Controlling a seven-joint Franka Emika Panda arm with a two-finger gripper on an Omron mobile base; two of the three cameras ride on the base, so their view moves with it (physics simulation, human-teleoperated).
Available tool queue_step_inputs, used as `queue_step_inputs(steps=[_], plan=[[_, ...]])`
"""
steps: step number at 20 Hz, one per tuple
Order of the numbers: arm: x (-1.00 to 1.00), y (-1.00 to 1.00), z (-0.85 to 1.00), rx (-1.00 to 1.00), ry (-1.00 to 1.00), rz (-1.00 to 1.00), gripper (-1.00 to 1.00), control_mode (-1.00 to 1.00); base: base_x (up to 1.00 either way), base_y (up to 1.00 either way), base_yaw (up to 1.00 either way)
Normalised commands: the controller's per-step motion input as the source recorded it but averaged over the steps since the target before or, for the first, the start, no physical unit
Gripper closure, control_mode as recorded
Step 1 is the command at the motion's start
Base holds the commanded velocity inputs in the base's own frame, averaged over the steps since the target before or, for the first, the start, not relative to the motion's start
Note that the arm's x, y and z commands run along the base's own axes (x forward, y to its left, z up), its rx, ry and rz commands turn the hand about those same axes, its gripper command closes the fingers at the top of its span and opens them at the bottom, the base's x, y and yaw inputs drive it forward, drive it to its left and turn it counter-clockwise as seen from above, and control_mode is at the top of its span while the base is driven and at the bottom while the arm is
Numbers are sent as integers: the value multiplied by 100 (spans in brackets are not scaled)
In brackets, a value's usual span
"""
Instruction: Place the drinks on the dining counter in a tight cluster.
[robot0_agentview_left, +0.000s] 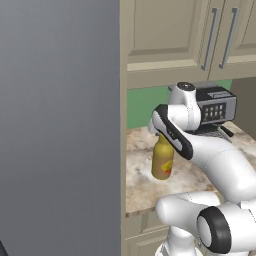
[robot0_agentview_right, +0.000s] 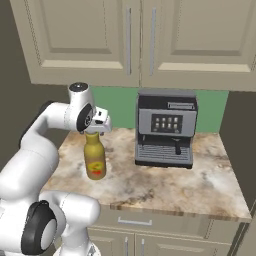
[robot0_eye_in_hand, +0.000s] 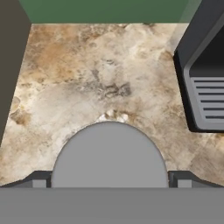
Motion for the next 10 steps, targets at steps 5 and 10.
queue_step_inputs(steps=[5, 10], plan=[[0, 0, 0, 0, 0, 0, -100, -100, 0, 0, 0], [0, 0, 0, 0, 0, 0, -100, -100, 0, 0, 0]])
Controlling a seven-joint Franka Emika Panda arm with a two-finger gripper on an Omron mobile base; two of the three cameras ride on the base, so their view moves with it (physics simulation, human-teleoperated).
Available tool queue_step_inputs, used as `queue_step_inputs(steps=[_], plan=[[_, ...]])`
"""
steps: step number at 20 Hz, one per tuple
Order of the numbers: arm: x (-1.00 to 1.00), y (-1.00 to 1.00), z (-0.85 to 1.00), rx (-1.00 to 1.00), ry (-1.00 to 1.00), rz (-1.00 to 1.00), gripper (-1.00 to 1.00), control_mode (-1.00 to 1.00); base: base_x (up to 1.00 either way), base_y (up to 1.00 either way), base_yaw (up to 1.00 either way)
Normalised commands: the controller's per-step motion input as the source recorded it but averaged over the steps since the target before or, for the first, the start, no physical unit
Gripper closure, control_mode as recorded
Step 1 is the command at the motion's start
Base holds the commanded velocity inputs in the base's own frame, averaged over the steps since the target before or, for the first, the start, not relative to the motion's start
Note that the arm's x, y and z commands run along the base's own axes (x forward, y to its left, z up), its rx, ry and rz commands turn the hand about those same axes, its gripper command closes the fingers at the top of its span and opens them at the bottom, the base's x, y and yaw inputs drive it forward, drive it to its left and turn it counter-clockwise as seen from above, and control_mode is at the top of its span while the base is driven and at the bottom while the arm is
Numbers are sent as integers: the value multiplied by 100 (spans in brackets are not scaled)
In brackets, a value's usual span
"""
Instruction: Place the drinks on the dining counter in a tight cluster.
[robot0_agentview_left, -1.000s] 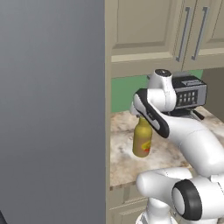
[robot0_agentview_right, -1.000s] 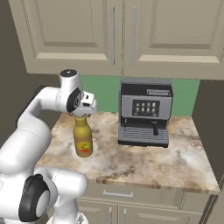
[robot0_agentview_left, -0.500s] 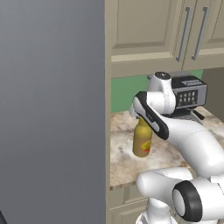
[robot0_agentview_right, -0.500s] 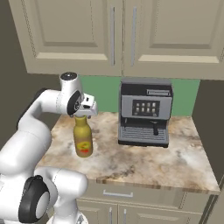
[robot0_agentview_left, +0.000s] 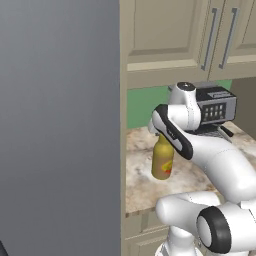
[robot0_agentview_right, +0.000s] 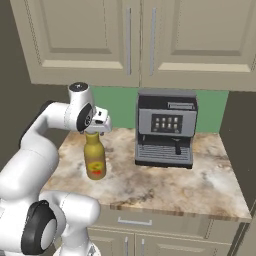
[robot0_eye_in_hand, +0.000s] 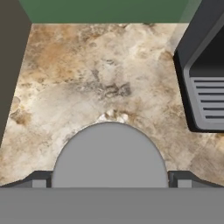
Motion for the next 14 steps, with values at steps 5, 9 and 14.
queue_step_inputs(steps=[5, 9, 14], plan=[[0, 0, 0, 0, 0, 0, 100, -100, 0, 0, 0], [0, 0, 0, 0, 0, 0, 100, -100, 0, 0, 0], [-17, -1, 0, 0, 0, 0, 100, -100, 0, 0, 0]])
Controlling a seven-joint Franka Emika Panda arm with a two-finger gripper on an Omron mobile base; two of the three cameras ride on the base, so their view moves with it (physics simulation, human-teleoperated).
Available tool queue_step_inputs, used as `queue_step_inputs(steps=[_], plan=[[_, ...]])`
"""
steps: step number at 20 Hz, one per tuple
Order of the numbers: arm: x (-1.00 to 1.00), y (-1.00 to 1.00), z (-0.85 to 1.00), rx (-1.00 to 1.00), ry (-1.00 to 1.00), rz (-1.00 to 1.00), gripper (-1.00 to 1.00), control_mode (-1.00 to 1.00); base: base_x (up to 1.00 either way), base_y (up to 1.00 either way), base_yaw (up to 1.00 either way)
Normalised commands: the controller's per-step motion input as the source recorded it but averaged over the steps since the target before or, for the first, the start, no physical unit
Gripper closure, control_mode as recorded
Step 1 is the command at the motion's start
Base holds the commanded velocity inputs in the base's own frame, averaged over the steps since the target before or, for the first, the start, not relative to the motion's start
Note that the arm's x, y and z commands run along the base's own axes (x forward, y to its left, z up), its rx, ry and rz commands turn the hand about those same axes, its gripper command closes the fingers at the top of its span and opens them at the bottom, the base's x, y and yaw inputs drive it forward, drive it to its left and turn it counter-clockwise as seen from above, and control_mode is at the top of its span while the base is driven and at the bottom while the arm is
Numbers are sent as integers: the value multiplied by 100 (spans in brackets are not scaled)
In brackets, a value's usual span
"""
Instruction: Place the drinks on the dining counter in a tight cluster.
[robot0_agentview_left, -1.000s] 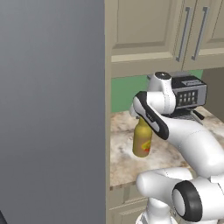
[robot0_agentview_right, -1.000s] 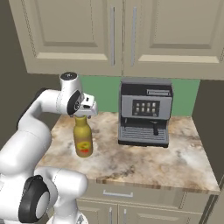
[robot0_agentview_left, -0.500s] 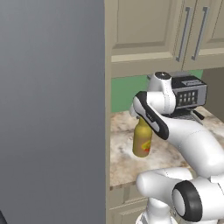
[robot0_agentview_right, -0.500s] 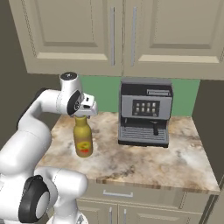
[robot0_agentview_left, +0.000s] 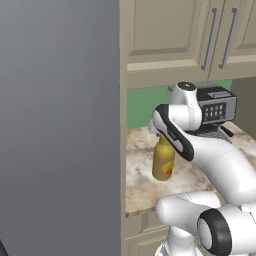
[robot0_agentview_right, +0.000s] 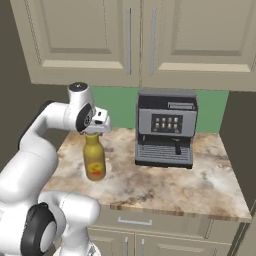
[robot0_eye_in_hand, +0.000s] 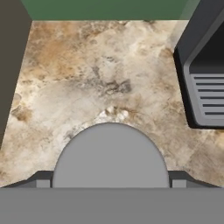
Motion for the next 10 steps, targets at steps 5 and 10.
queue_step_inputs(steps=[5, 10], plan=[[-45, -1, 9, 0, -6, 0, 100, -100, 0, 0, 0], [-56, -4, 42, 0, -7, 0, 100, -100, 0, 0, 0]])
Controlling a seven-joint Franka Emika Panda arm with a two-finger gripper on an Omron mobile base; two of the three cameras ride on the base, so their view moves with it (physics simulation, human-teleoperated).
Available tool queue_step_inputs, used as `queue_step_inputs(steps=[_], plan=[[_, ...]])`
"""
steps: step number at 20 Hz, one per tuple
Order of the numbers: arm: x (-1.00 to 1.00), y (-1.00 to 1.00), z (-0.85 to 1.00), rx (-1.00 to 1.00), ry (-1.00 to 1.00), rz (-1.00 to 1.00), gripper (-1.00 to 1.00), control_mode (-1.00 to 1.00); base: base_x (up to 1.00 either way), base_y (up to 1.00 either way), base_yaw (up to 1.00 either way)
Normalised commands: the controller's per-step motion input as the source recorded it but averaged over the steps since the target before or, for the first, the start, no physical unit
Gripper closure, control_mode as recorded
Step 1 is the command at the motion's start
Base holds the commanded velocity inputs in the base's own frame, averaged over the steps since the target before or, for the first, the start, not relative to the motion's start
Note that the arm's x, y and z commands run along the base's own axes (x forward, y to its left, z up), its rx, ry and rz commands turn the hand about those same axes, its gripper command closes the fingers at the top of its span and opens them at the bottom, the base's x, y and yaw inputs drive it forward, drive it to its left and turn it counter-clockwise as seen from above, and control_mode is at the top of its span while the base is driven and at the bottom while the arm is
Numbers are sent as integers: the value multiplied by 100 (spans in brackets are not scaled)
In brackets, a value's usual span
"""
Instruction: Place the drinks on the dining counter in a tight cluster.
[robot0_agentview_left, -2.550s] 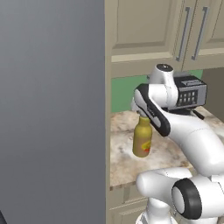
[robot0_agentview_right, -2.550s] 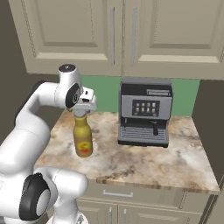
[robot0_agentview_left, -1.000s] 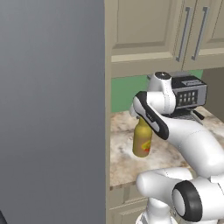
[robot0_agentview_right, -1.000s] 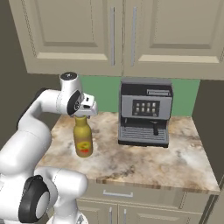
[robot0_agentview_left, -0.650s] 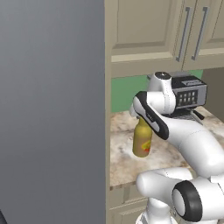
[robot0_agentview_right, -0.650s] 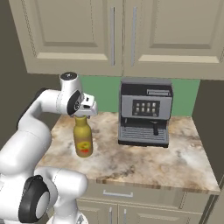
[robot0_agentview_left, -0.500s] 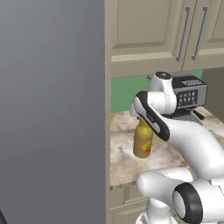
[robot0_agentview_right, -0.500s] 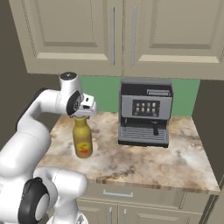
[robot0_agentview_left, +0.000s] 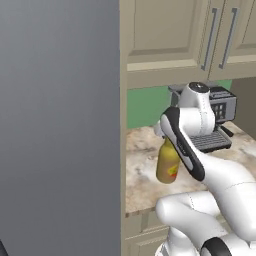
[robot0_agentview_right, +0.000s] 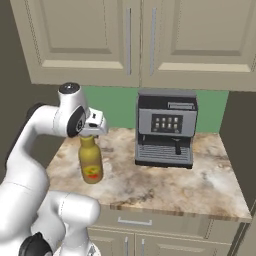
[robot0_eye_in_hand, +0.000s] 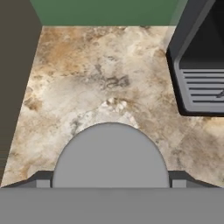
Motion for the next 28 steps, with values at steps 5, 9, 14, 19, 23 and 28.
queue_step_inputs(steps=[5, 9, 14, 19, 23, 28], plan=[[-58, -10, 66, 0, -6, 0, 100, -100, 0, 0, 0], [-51, -16, 58, 0, -5, 0, 100, -100, 0, 0, 0], [-49, -9, 37, 0, -7, 0, 100, -100, 0, 0, 0], [-19, -1, 9, 0, -1, 0, 100, -100, 0, 0, 0], [0, 0, 0, 0, 0, 0, 100, -100, 0, 0, 0], [0, 0, 0, 0, 0, 0, 100, 100, -3, 0, 0]])
